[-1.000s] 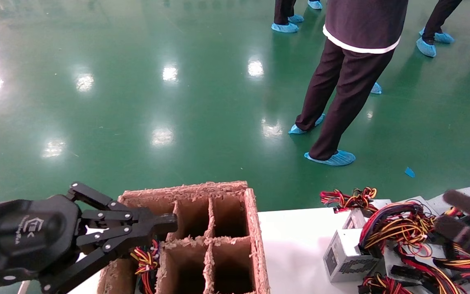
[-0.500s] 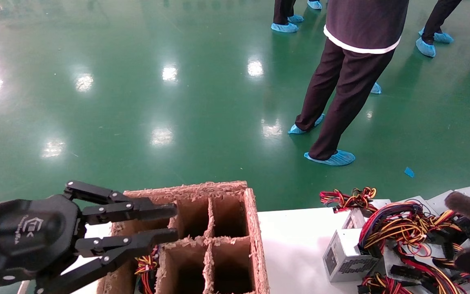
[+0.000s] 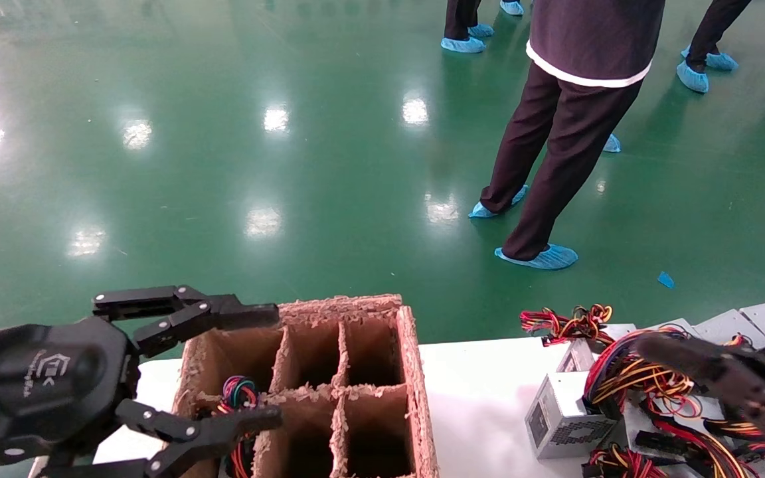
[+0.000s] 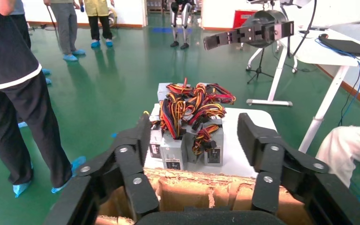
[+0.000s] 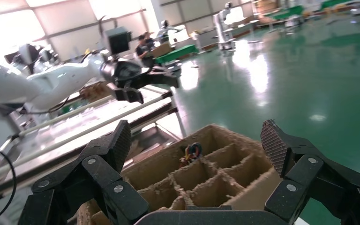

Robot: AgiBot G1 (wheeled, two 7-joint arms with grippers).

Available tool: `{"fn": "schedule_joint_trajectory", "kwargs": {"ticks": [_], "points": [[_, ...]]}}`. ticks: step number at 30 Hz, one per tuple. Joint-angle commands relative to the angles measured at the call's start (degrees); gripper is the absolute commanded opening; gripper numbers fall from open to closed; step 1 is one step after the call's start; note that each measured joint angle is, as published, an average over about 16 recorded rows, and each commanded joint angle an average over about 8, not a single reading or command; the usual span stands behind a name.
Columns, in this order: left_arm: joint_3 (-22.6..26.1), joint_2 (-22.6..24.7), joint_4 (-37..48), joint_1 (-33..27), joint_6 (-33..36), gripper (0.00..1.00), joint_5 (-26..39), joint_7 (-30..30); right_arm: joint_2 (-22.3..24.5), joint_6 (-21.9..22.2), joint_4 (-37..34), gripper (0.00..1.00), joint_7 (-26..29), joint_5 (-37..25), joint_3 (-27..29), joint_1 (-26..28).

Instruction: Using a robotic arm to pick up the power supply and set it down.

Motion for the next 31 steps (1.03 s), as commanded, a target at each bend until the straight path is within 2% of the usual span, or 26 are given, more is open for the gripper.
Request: {"fn": "schedule_joint_trajectory", "kwargs": {"ticks": [1,15,20,25,31], "points": [[0.0,0.0,0.0,0.0,0.0,1.00,0.0,0.0,-1.5,-0.2,0.2,1.00,1.7,-3.2,-1.3,4.5],[0.0,0.0,0.0,0.0,0.0,1.00,0.0,0.0,-12.1,-1.4,1.7,1.00,13.4,-25.9,-10.5,35.7],[0.0,0.0,0.0,0.0,0.0,1.00,0.0,0.0,-15.1,-1.7,2.1,1.00,16.6,-32.4,-13.0,44.7],[0.0,0.0,0.0,0.0,0.0,1.00,0.0,0.0,-16.4,-2.0,2.3,1.00,17.6,-35.3,-14.2,48.8],[0.0,0.0,0.0,0.0,0.0,1.00,0.0,0.0,-16.2,-2.0,2.3,1.00,17.3,-34.8,-14.0,47.9]]}}
